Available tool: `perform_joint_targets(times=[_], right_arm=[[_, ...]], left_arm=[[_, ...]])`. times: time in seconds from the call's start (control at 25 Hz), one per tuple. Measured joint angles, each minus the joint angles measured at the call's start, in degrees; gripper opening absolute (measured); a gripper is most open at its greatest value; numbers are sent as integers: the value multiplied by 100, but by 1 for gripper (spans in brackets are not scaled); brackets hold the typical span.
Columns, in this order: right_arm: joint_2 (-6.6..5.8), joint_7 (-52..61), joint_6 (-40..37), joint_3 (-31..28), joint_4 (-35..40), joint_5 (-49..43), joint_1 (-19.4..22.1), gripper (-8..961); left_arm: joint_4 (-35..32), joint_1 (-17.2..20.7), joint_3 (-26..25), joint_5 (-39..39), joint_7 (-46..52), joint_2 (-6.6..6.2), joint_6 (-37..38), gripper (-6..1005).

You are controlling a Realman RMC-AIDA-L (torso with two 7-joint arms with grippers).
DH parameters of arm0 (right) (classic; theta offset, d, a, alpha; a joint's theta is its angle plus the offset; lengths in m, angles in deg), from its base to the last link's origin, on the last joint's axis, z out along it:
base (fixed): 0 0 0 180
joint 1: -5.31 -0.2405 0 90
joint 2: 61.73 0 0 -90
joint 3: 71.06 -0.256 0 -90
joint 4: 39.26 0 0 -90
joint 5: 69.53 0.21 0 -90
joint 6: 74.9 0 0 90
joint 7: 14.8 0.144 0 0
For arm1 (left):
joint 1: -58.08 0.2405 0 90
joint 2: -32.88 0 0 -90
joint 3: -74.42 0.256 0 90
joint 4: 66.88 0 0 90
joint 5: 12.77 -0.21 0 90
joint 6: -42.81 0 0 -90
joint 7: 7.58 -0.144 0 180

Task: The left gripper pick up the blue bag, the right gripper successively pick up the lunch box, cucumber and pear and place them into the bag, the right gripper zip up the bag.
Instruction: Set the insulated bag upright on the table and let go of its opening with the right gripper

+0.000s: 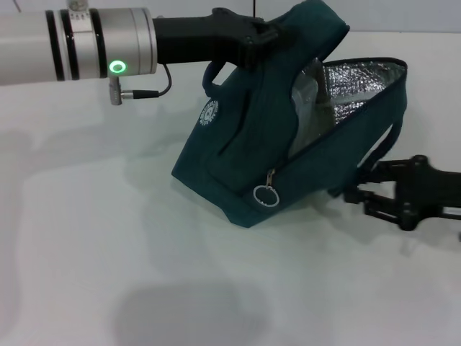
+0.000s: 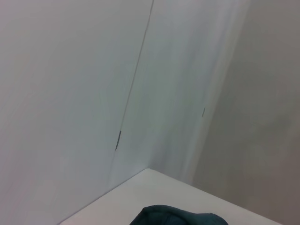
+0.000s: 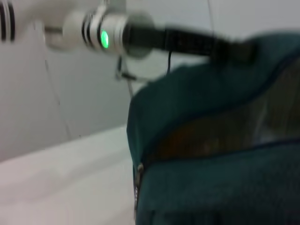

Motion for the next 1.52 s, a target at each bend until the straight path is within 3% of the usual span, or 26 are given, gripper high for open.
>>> perform_joint_targets(times=[0.32,0.6,0.72,0.84,1.08,1.24,1.52], right_arm=[[77,126,324,457,-101,-136,-333,317],[81,27,396,437,-124,-54,-381,260],[81,-340,527,437,-207,268,-333,235],[81,-723,556,442,-365,717,-292,69],[79,-1737,280,437,-443,1842,-8,70],[27,-1802,118,402,-413,2347,27,70],[-164,-1148,138,206,-348,2359,-376,69]], left_arm=[[4,5,0,6,0,4,-5,92],[4,15,0,9,0,4,-5,93],[4,33,-10,8,-23,4,-17,94],[16,66,-21,13,-75,4,-134,94],[507,226,-39,608,-772,0,-307,95],[692,653,-41,1259,-1555,2,-286,95],[1116,1350,-34,2398,-2476,-8,132,96]])
